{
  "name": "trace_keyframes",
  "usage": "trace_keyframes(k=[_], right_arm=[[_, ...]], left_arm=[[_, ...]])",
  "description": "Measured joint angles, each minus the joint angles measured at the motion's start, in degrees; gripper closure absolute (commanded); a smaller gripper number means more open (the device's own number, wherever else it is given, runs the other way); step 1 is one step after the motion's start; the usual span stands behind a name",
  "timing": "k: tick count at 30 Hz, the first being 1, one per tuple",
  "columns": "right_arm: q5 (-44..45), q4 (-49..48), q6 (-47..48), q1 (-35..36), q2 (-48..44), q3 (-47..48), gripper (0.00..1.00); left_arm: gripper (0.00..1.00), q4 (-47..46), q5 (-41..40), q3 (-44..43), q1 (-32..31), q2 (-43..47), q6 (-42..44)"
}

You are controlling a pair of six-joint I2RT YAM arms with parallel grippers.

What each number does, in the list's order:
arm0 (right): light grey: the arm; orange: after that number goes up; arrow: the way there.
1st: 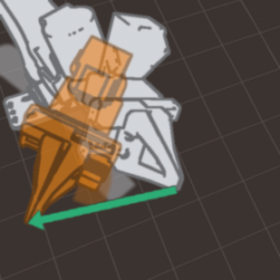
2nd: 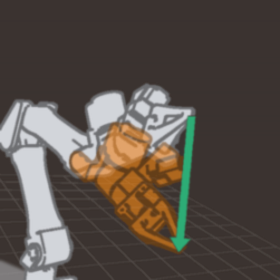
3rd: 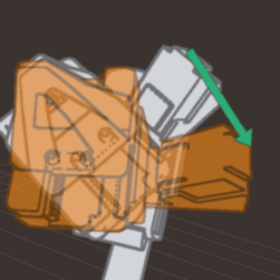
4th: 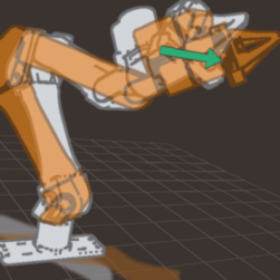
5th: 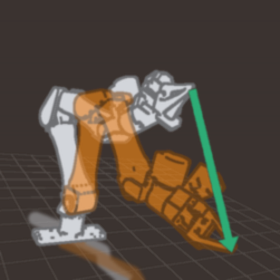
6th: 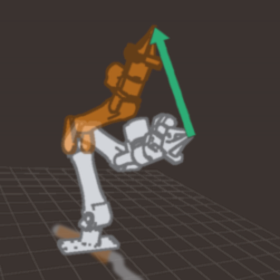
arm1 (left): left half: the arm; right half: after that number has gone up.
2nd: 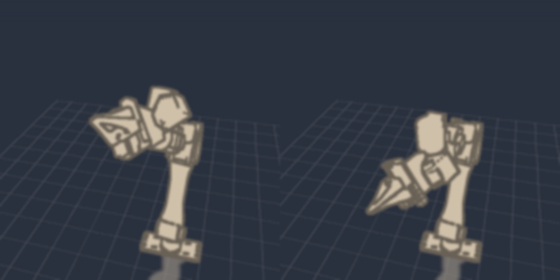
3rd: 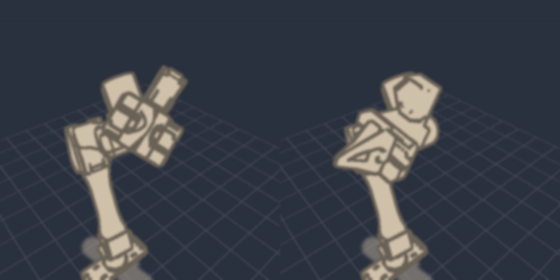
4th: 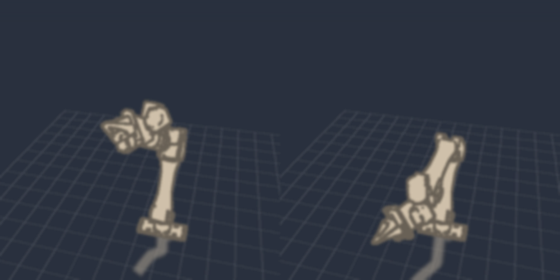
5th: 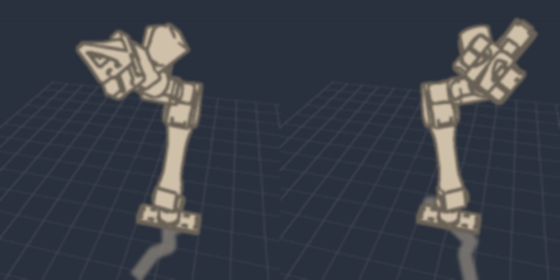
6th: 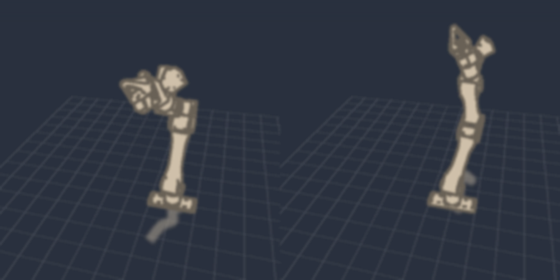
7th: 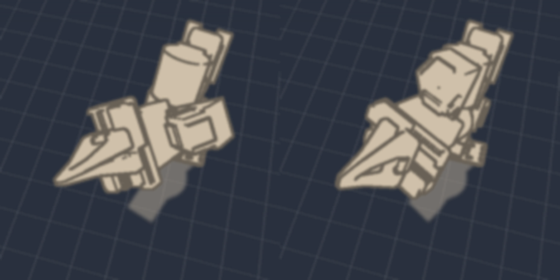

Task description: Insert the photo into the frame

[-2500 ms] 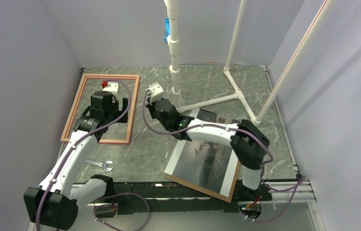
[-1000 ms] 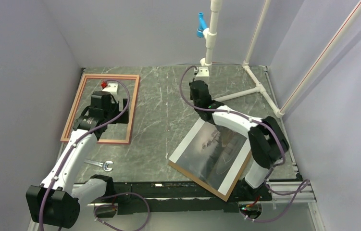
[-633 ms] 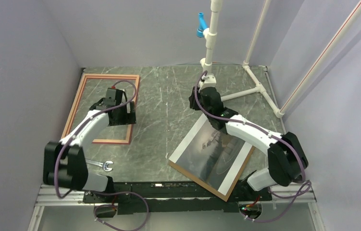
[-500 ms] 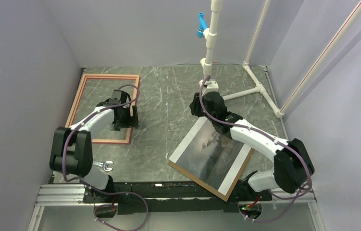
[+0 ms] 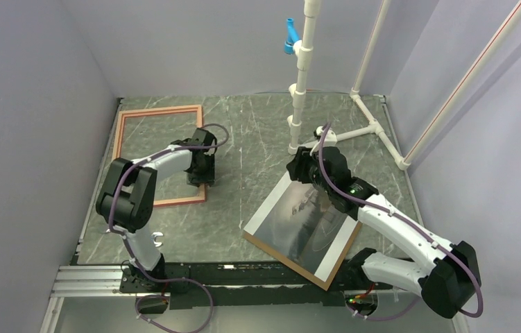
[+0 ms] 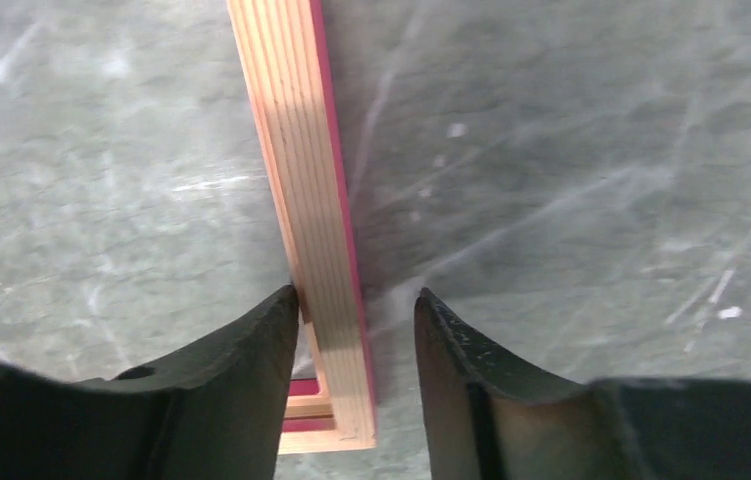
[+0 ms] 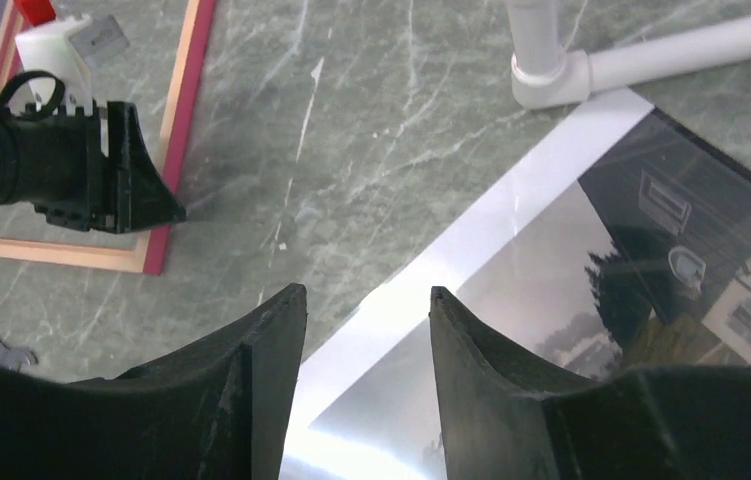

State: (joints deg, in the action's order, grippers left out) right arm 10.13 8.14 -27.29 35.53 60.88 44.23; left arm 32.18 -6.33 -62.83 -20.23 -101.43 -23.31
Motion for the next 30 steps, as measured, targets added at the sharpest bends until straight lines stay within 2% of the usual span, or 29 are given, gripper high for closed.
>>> trace_keyframes(k=[2, 8, 11, 22, 24, 26, 28, 30], right_arm=[[-0.09, 1.7, -0.57, -0.11, -0.63, -0.42, 0.47], [-0.35, 5.86, -2.86, -0.11, -2.32, -2.86, 0.45], [-1.01, 7.32, -4.11, -0.11, -3.43, -4.46, 0.43], [-4.87, 10.25, -8.94, -0.15, -8.92, -11.02, 0.38], [-5.7, 10.95, -10.03, -0.15, -9.64, -12.22, 0.37], [-6.19, 11.69, -10.86, -0.15, -10.1, -12.98, 0.37], [-6.73, 12.11, -11.58, -0.15, -10.6, -13.77, 0.36], [-7.32, 12.5, -12.15, -0.15, -11.1, -14.34, 0.35]], left_arm=[[0.62, 0.2, 0.04, -1.29, -1.57, -0.94, -0.5], [0.64, 1.99, 1.25, -5.16, -6.36, -3.39, -2.75], [0.72, 3.63, 2.23, -7.43, -8.96, -4.66, -3.93], [0.69, 5.81, 3.56, -8.48, -17.09, -5.35, -7.96], [0.67, 5.84, 3.63, -8.68, -18.56, -5.57, -9.01], [0.61, 5.79, 3.67, -9.22, -19.56, -6.19, -9.73], [0.51, 5.35, 3.87, -9.6, -20.35, -6.67, -10.56], [0.35, 4.74, 4.63, -9.62, -20.96, -6.75, -11.06]])
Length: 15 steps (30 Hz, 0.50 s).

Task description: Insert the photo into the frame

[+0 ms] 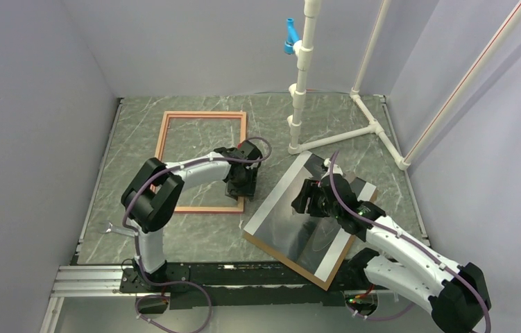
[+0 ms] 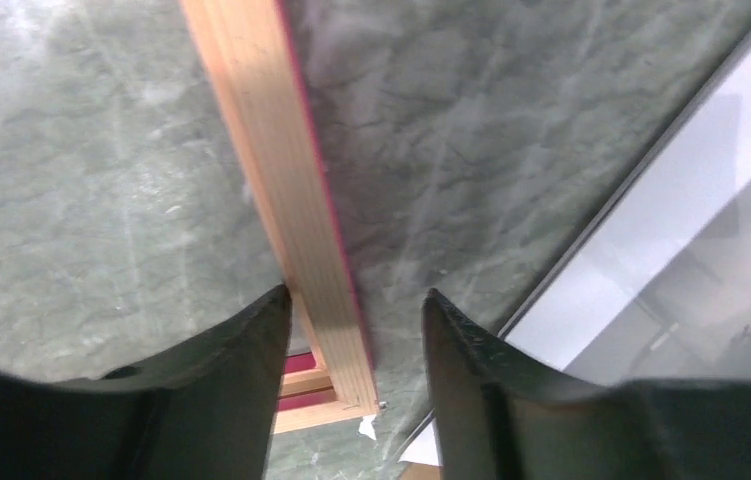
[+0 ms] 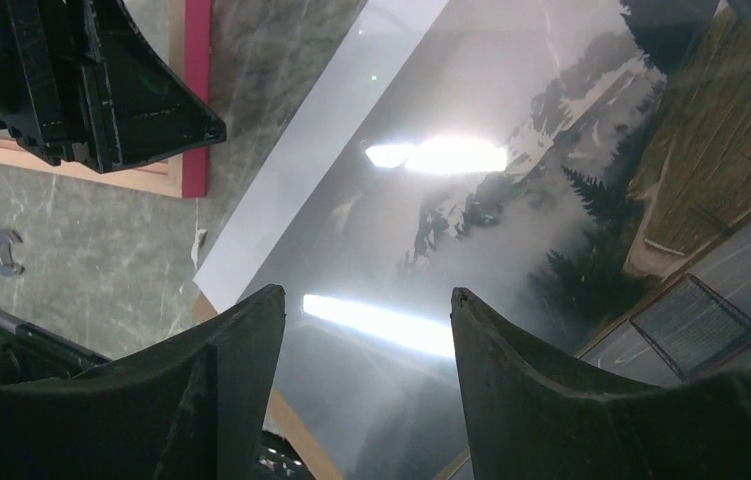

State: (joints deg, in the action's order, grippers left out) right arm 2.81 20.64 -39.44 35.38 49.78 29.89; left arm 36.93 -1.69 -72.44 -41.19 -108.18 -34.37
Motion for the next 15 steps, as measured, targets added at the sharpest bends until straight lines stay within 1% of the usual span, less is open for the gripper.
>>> trace_keyframes(k=[1, 3, 7, 8, 12, 15], right_arm=[[-0.2, 0.13, -0.26, 0.0, -0.26, -0.26, 0.34], [-0.37, 0.57, -0.7, 0.0, -0.85, -0.61, 0.33], [-0.33, 2.29, -1.2, 0.0, -2.25, -0.72, 0.3], [-0.33, 2.75, -1.33, -0.02, -2.62, -0.72, 0.3], [-0.33, 4.42, -1.68, -0.04, -3.98, -0.72, 0.28], [-0.35, 5.68, -2.23, -0.04, -5.09, -0.92, 0.27]], left_arm=[[0.29, -0.33, 0.39, 0.0, -0.28, 0.0, -0.35], [0.19, -1.2, 0.92, -0.04, -0.79, 0.11, -0.66], [0.08, -2.34, 1.68, 0.31, -1.57, 1.7, -0.83], [0.01, -2.58, 1.86, 0.59, -1.7, 2.67, -0.74], [0.01, -4.96, 3.74, 2.21, -1.88, 8.76, -0.07], [0.0, -8.94, 7.02, 3.74, -1.88, 14.01, 0.68]])
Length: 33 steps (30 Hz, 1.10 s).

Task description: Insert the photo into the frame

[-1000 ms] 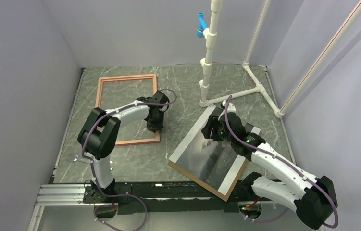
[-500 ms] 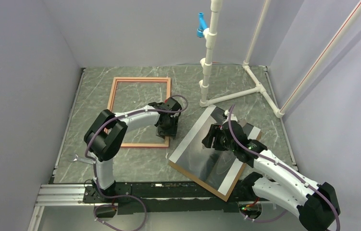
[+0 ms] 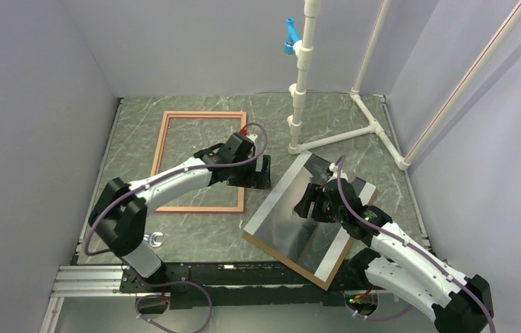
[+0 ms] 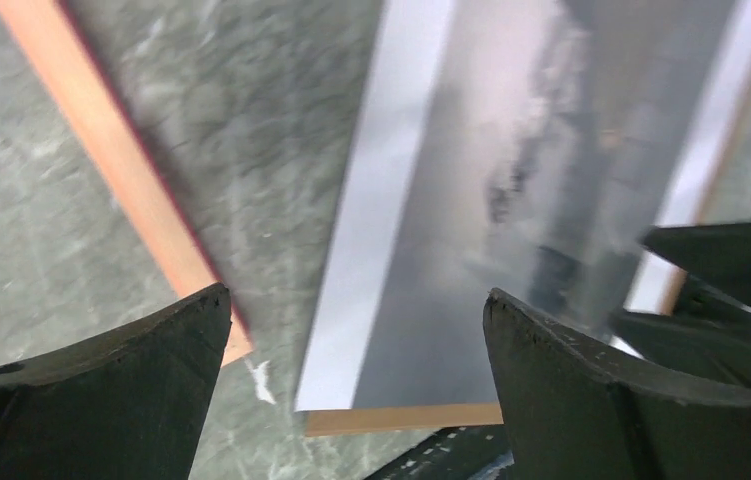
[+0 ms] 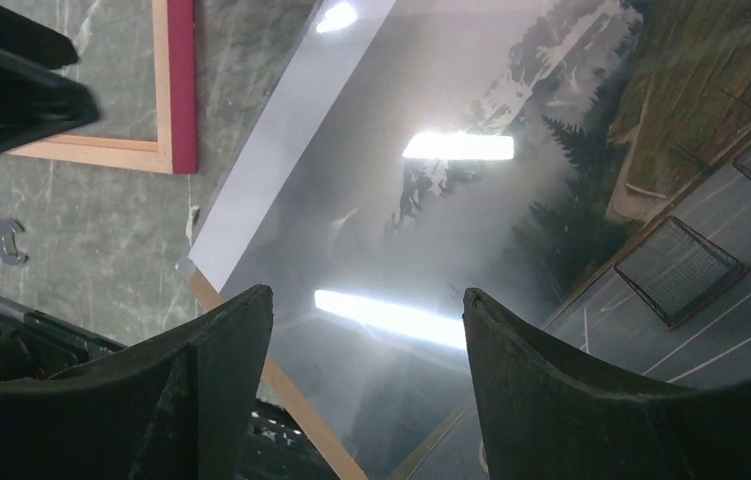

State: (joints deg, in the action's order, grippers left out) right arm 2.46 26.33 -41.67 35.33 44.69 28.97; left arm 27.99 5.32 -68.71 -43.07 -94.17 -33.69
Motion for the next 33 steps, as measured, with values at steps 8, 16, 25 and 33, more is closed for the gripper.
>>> trace_keyframes(k=[8, 16, 25, 33], right_arm=[[0.28, 3.82, -1.97, -0.15, -4.24, -1.64, 0.1], [-2.97, 4.87, -0.31, -7.3, -1.9, -1.27, 0.06], [-21.57, 1.4, 5.51, -27.19, 5.22, -1.25, 0.07], [-29.9, 1.14, 9.79, -40.83, 7.04, -1.25, 0.08]], left_arm=[[0.01, -13.79, 10.71, 6.38, -0.15, 7.21, 0.07], [0.01, -20.06, 14.84, 8.98, -0.15, 7.19, 0.11], [0.01, -18.14, 12.72, 8.17, -0.15, 5.05, 2.84], [0.01, -12.2, 7.61, 2.97, -0.15, 1.2, 6.47]])
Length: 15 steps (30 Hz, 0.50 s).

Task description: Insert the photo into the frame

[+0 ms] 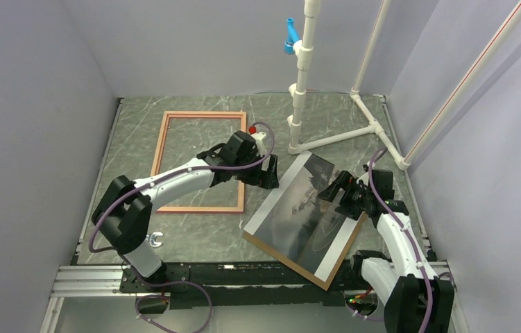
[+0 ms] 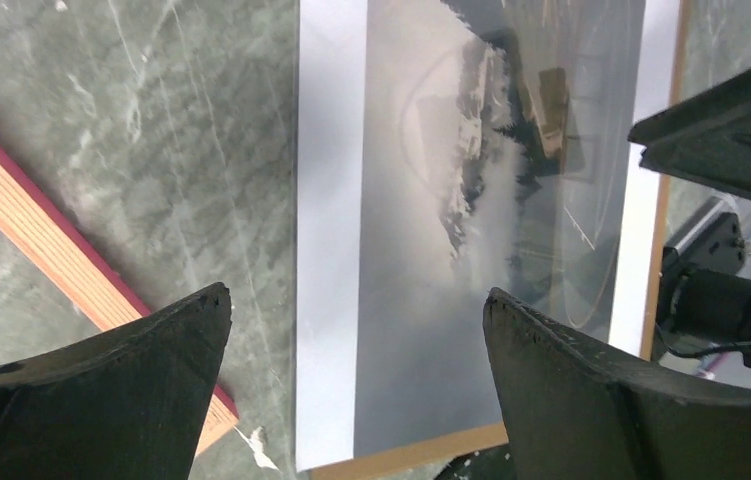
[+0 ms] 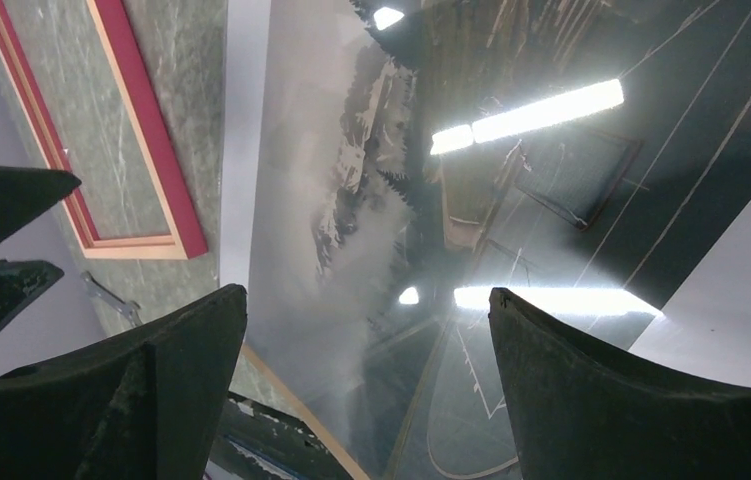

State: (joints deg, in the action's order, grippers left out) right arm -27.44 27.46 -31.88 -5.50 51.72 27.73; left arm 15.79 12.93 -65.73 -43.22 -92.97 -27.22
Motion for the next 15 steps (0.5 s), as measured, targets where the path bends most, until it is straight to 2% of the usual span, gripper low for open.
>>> trace_keyframes(k=[6, 15], right_arm=[[0.83, 0.09, 0.15, -0.33, -0.87, -0.04, 0.08], [11.54, 1.99, -0.96, -0.35, -7.63, 0.07, 0.07]], left_arm=[[0.01, 2.89, -3.63, -4.39, 0.0, -3.34, 2.86], [0.01, 6.8, -10.29, -10.32, 0.0, -8.15, 8.31]])
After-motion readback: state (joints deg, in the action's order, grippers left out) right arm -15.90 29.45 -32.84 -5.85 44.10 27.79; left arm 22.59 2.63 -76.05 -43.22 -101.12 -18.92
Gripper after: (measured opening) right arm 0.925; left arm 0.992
